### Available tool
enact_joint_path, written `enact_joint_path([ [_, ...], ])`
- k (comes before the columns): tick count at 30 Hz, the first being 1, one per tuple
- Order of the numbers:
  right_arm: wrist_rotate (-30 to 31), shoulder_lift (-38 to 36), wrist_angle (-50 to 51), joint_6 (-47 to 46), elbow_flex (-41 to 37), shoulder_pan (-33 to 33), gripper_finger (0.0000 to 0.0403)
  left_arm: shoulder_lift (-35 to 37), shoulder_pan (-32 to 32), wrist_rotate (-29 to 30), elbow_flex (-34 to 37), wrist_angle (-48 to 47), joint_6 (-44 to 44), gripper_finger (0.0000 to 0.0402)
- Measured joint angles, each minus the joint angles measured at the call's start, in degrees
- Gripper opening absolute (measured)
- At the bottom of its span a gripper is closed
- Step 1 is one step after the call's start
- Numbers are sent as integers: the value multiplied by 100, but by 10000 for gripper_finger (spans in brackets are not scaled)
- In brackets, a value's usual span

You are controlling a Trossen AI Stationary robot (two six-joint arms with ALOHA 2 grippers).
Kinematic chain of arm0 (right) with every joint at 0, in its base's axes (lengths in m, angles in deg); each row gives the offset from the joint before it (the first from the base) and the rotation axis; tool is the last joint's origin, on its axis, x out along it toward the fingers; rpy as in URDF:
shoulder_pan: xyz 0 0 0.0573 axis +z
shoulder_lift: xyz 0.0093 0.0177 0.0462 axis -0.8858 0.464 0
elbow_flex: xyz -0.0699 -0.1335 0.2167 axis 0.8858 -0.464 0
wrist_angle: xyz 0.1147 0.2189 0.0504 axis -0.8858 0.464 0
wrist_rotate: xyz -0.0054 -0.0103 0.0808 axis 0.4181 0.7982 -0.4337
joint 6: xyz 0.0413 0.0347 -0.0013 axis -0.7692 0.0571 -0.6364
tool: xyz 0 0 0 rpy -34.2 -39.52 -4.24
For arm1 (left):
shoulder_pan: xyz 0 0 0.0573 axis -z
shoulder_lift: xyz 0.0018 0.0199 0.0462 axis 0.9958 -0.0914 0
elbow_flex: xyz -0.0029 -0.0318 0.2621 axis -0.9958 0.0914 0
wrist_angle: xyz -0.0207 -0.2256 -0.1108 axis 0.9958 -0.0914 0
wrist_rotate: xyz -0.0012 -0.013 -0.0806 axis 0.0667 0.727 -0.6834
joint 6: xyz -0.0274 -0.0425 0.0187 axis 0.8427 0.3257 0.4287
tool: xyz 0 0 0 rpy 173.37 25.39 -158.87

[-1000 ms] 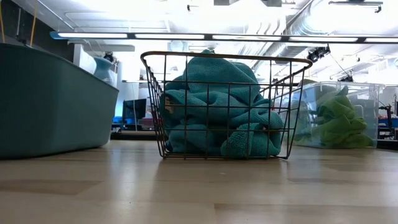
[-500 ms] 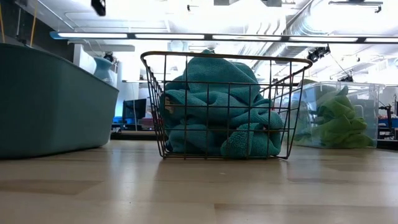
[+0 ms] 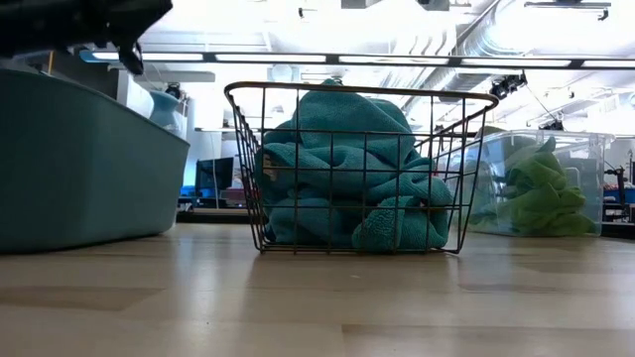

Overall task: Sort microfiber towel by color & place in baskets
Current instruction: Return to Home Position

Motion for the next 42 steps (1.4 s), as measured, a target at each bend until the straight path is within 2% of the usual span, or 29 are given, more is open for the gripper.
enact_joint_path([
  [8, 0, 0, 11, 0, 0, 0, 0, 619, -1, 238, 732, 58, 333, 0],
  [17, -126, -2, 388, 0, 0, 2, 0, 742, -1, 211, 739, -555, 282, 0],
  [26, -1186, -74, 496, 242, 0, 2, 0, 739, -1, 153, 738, -1790, -101, 0],
  [30, -1396, -422, 939, 487, 0, 2, 0, 739, -2, 155, 738, -2265, -119, 0],
  [37, -1399, -1582, 2373, 1371, -9, 2, 0, 709, -2, 142, 738, -2300, -121, 0],
  [42, -1400, -2421, 2048, 1374, -640, 4, 0, 709, 0, 140, 738, -2300, -123, 0],
])
